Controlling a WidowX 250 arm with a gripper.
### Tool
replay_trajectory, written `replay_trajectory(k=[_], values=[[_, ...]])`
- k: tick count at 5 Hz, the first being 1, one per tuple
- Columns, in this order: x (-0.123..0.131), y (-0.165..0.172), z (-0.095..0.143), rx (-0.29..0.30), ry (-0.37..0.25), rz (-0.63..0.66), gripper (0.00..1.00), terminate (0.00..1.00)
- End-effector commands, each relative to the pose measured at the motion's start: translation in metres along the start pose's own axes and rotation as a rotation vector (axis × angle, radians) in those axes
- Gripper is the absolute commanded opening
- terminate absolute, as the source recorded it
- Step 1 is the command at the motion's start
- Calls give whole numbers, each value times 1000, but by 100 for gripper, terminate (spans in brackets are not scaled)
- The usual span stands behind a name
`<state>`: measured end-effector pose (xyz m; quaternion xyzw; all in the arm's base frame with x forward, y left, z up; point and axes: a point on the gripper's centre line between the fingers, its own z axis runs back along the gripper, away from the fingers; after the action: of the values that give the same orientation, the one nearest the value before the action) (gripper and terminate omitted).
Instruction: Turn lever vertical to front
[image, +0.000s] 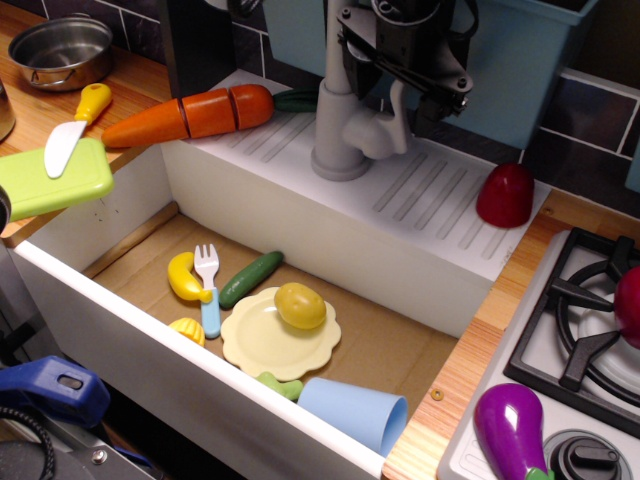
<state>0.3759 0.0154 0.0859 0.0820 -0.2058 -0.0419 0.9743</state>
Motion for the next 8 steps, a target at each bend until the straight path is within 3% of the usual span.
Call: replay_trajectory(k=[1, 4, 8], values=[[15, 3, 14, -13, -29, 35, 0, 0], [2, -7, 34, 5, -1, 98, 0, 0], [-73, -26, -8, -6, -98, 239, 0, 0]])
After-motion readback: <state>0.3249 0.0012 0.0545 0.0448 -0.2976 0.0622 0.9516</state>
